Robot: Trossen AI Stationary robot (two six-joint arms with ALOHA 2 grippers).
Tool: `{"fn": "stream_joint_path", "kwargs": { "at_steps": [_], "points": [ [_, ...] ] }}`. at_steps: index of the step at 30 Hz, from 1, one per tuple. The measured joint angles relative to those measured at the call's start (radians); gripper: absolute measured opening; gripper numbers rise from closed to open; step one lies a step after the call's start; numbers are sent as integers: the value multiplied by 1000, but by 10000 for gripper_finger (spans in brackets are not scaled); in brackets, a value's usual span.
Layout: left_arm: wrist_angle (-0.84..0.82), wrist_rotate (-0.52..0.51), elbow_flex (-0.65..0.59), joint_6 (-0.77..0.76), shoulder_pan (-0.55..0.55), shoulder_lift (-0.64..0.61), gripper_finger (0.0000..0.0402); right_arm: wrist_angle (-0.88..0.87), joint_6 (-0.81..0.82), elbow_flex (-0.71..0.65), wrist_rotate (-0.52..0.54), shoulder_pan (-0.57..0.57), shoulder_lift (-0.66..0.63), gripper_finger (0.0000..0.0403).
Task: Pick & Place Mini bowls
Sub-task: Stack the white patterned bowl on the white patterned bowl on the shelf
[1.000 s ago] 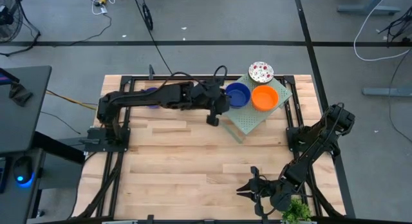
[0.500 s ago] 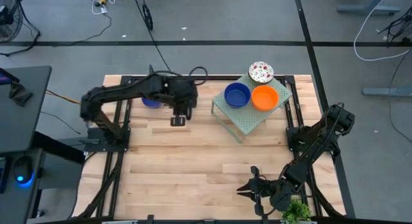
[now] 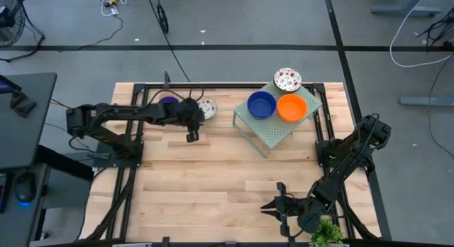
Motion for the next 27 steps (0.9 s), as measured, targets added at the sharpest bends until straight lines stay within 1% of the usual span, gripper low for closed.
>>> {"fn": "stream_joint_path", "kwargs": {
  "at_steps": [3, 5, 8, 10, 13, 15, 17, 21, 27],
  "points": [
    [182, 7, -88, 62, 20, 0, 120, 6, -18, 0, 11, -6, 0, 58],
    [243, 8, -121, 99, 25, 0, 143, 9, -28, 0, 12, -11, 0, 58],
    [283, 9, -139, 131, 30, 2, 181, 13, -35, 0, 12, -19, 0, 58],
    [280, -5, -142, 150, 30, 14, 200, 13, -35, 0, 12, -23, 0, 58],
    [287, -33, -143, 158, 30, 39, 209, 7, -34, 0, 12, -23, 0, 58],
    [289, -35, -143, 173, 30, 63, 203, 8, -34, 0, 12, -23, 0, 58],
    [301, -49, -143, 174, 30, 86, 188, 7, -34, 0, 12, -23, 0, 58],
    [337, -82, -142, 173, 35, 121, 151, 3, -33, 0, 11, -23, 0, 58],
    [362, -83, -142, 178, 41, 135, 92, -1, -30, 0, 10, -23, 0, 58]
  ]
}}
